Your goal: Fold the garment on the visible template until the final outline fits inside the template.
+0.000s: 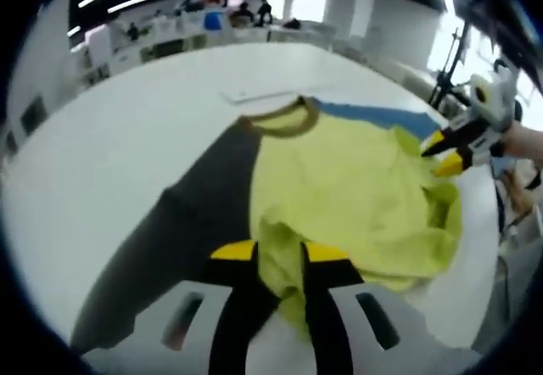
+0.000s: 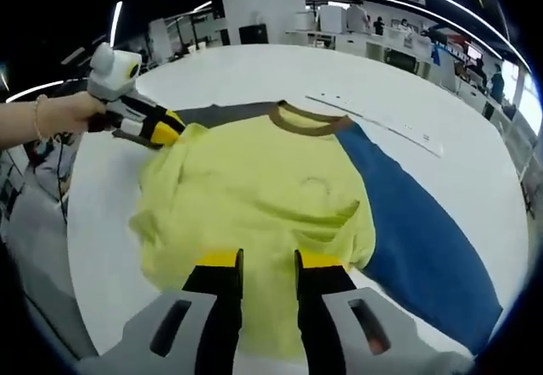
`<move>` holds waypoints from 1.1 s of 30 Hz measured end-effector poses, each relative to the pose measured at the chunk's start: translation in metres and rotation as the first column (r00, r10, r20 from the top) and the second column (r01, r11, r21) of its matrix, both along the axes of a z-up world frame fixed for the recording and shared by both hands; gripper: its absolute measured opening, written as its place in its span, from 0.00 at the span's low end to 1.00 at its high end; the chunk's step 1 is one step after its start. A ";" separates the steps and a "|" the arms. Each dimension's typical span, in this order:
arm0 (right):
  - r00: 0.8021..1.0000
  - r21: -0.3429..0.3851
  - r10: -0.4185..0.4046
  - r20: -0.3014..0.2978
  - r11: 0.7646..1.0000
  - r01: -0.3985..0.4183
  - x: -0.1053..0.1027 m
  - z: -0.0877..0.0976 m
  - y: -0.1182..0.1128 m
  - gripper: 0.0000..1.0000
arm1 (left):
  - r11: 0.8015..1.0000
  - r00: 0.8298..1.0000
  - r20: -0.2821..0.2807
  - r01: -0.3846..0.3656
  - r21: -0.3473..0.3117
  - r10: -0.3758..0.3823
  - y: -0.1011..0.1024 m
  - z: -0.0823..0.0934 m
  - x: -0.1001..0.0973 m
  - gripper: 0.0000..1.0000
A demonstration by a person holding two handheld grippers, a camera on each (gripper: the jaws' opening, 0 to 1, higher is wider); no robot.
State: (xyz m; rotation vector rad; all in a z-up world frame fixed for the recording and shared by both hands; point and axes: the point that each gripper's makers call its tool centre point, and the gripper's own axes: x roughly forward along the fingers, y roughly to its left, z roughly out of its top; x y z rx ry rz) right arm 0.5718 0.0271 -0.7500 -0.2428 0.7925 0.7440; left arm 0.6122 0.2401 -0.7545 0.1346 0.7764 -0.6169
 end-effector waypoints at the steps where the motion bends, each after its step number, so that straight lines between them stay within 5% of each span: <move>1: 1.000 -0.003 0.002 -0.002 1.000 -0.002 0.000 -0.001 0.000 0.25 | 1.000 1.000 0.004 0.002 0.002 -0.002 -0.002 0.000 0.002 0.18; 26: 1.000 -0.029 0.000 -0.026 1.000 -0.001 0.004 -0.010 0.000 0.22 | 0.999 1.000 -0.025 0.015 0.048 -0.013 -0.007 -0.016 0.010 0.06; 33: 0.999 -0.084 0.009 -0.045 0.996 -0.012 0.009 -0.016 -0.005 0.17 | 0.999 0.999 -0.042 0.016 0.040 -0.014 -0.008 -0.016 0.010 0.01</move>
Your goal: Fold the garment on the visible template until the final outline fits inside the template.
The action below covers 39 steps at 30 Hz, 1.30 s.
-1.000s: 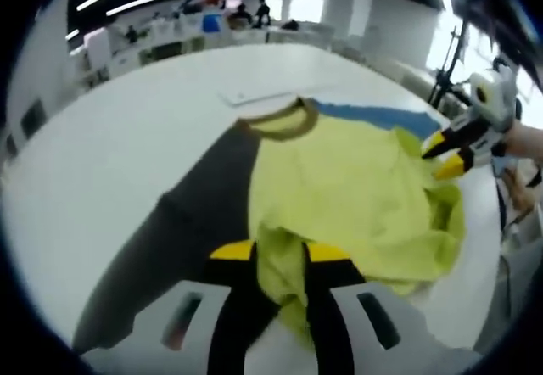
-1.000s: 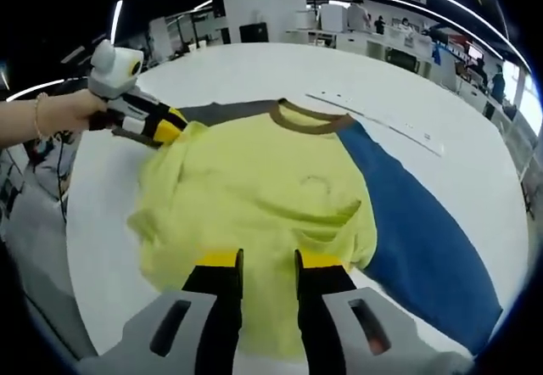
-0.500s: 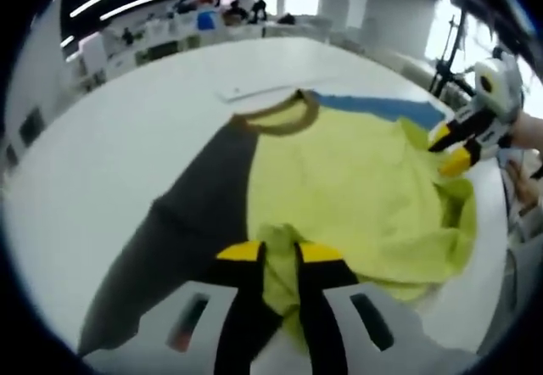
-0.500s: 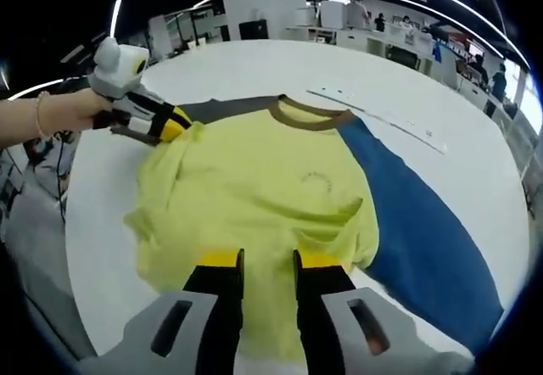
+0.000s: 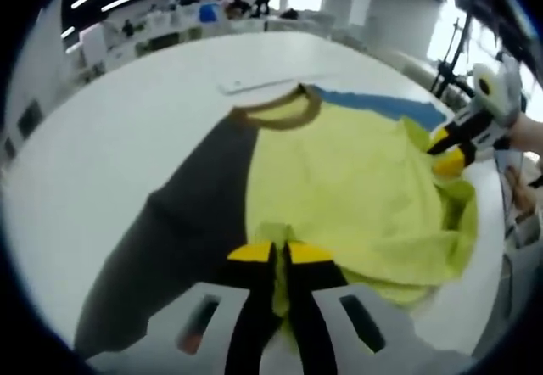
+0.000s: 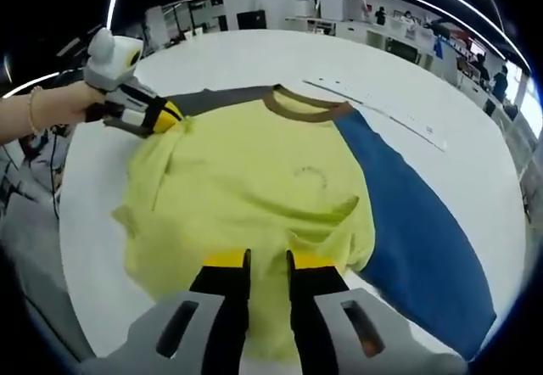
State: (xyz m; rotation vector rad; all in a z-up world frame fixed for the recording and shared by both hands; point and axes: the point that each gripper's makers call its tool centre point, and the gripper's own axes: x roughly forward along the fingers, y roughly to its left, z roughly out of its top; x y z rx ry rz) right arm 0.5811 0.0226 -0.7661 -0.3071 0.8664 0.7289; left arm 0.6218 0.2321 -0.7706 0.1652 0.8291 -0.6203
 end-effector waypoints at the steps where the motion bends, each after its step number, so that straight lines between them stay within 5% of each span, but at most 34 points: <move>1: 1.000 -0.010 0.002 -0.006 1.000 -0.003 0.000 -0.002 -0.001 0.16 | 1.000 1.000 -0.002 -0.001 0.000 0.001 0.000 0.000 0.000 0.00; 10: 0.999 -0.043 0.015 -0.030 0.999 -0.016 -0.003 -0.011 -0.002 0.05 | 1.000 1.000 -0.012 -0.002 -0.007 0.002 -0.001 0.000 0.000 0.00; 20: 0.999 -0.047 0.042 0.014 0.998 -0.041 0.000 0.001 -0.004 0.02 | 1.000 1.000 -0.008 -0.017 -0.024 0.017 0.000 0.009 -0.001 0.00; 30: 0.998 -0.001 0.013 0.065 1.000 -0.013 0.004 0.037 -0.013 0.02 | 0.997 0.999 0.020 -0.035 -0.070 0.036 0.002 0.038 -0.004 0.00; 39: 0.985 0.084 -0.117 0.126 0.991 0.107 0.007 0.075 -0.052 0.02 | 0.990 0.994 0.034 -0.102 -0.096 0.106 0.023 0.060 -0.011 0.00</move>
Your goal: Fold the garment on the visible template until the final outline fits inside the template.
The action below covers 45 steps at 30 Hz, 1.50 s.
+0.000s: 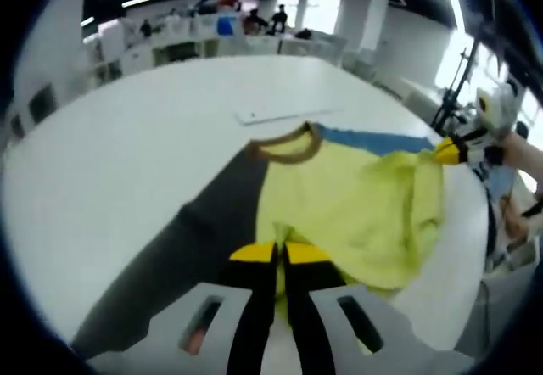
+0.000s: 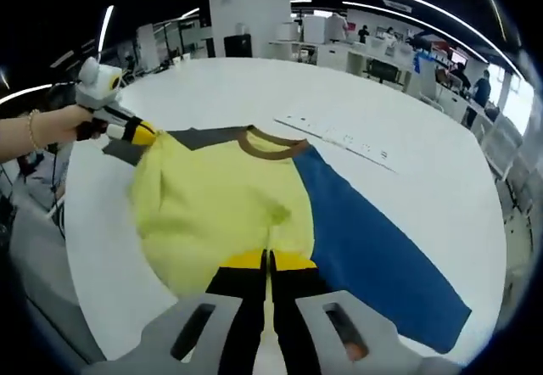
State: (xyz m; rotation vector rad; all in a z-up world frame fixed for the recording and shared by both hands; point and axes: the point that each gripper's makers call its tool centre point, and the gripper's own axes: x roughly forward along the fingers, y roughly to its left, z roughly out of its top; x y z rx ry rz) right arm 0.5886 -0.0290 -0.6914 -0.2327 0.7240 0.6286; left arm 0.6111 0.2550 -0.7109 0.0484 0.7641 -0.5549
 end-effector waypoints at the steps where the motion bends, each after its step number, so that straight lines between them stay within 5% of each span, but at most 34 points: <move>1: 1.000 0.009 -0.030 0.004 1.000 0.030 0.001 0.003 -0.008 0.02 | 1.000 1.000 0.001 -0.015 -0.004 0.015 0.003 0.002 -0.001 0.00; 15: 0.979 0.208 -0.203 0.011 0.958 0.196 0.009 0.021 -0.045 0.02 | 0.985 0.989 -0.006 -0.150 -0.083 0.150 0.028 0.022 -0.004 0.00; 22: 0.984 0.288 -0.179 0.007 0.943 0.169 0.013 0.027 -0.043 0.02 | 0.975 0.983 -0.033 -0.186 -0.125 0.183 0.034 0.027 -0.006 0.00; 30: 0.990 0.486 -0.128 0.057 0.870 0.084 0.010 0.066 -0.041 0.02 | 0.968 0.987 0.002 -0.158 -0.193 0.162 0.037 0.060 -0.015 0.00; 39: 0.995 0.537 -0.053 0.087 0.843 -0.002 -0.018 0.095 -0.034 0.02 | 0.969 0.995 0.037 -0.079 -0.236 0.090 0.037 0.103 -0.046 0.00; 45: 0.995 0.550 -0.016 0.096 0.834 -0.040 -0.037 0.105 -0.035 0.02 | 0.973 0.998 0.044 -0.026 -0.230 0.037 0.035 0.116 -0.070 0.00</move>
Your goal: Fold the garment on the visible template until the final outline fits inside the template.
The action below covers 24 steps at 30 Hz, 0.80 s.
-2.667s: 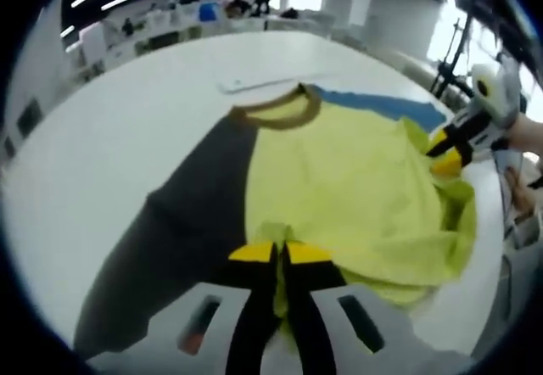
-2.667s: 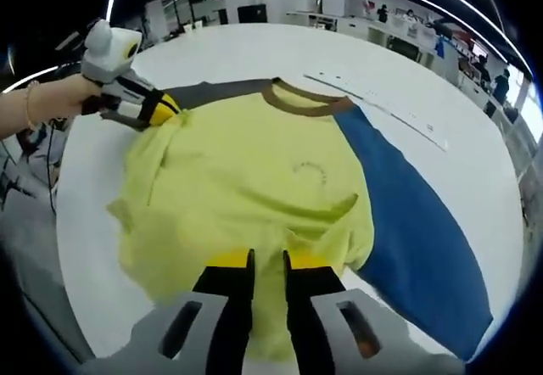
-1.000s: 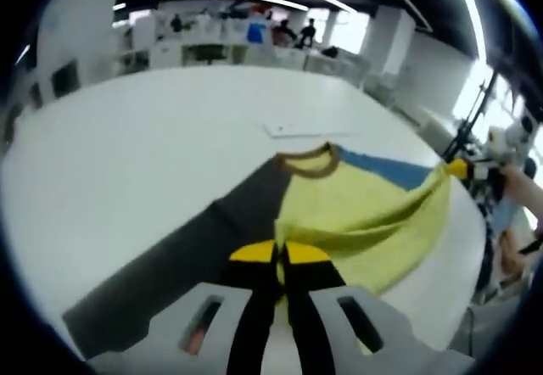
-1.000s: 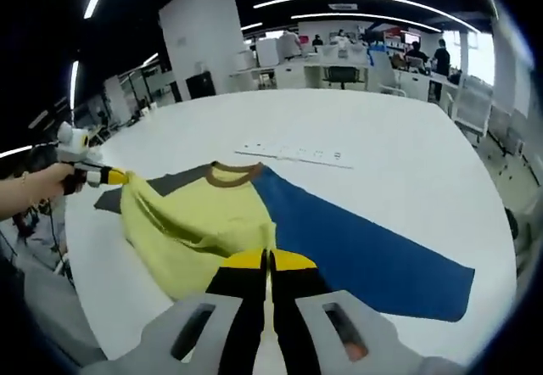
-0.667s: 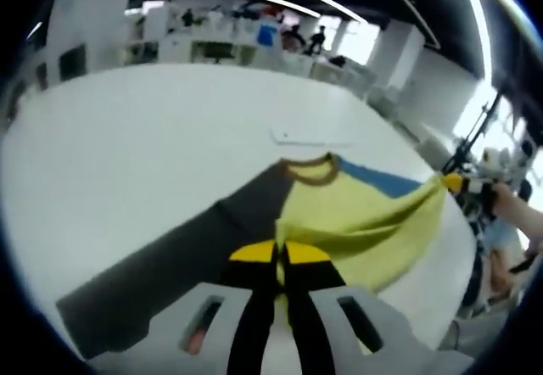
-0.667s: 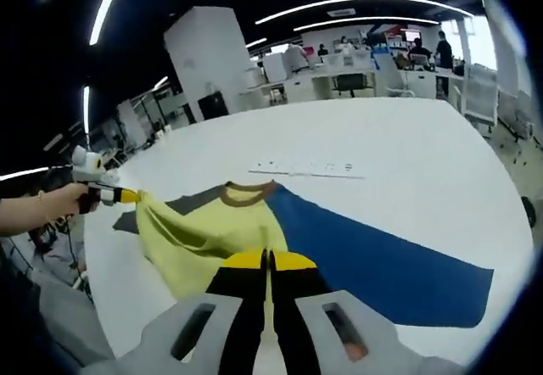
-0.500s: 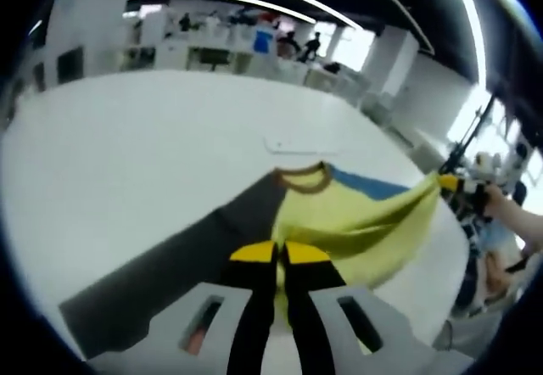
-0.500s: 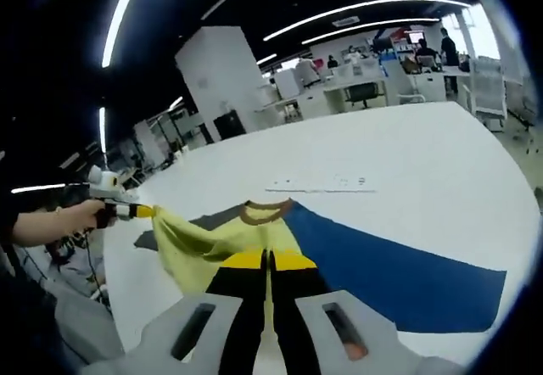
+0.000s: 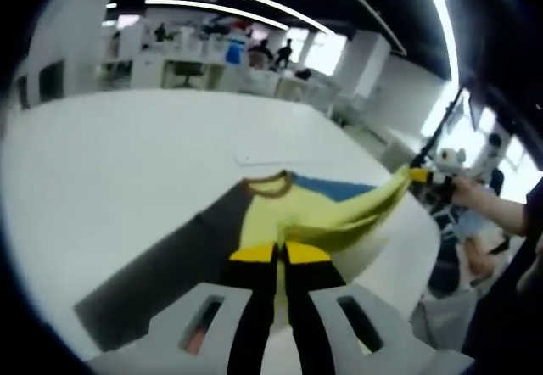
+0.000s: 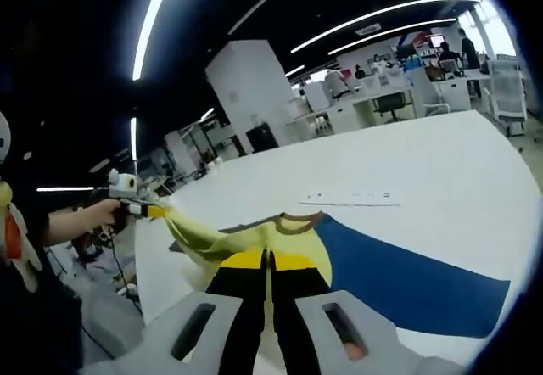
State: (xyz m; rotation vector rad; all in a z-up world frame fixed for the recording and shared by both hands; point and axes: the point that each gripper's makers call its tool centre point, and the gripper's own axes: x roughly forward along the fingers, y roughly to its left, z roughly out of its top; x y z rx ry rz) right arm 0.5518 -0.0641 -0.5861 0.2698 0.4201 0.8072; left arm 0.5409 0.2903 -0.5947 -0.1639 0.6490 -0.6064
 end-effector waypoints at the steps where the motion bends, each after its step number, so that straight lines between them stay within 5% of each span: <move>1: 1.000 0.003 0.009 0.004 1.000 -0.009 -0.004 0.002 -0.001 0.02 | 1.000 1.000 0.003 0.010 0.000 -0.010 -0.001 0.003 -0.006 0.00; 13: 0.997 -0.002 0.081 0.004 0.997 -0.081 -0.051 0.007 0.000 0.02 | 0.994 0.994 0.018 0.110 0.028 -0.110 -0.006 0.000 -0.060 0.00; 24: 0.995 -0.059 0.096 0.004 0.994 -0.095 -0.084 -0.007 0.003 0.02 | 0.981 0.986 -0.007 0.169 0.097 -0.169 -0.008 -0.022 -0.096 0.00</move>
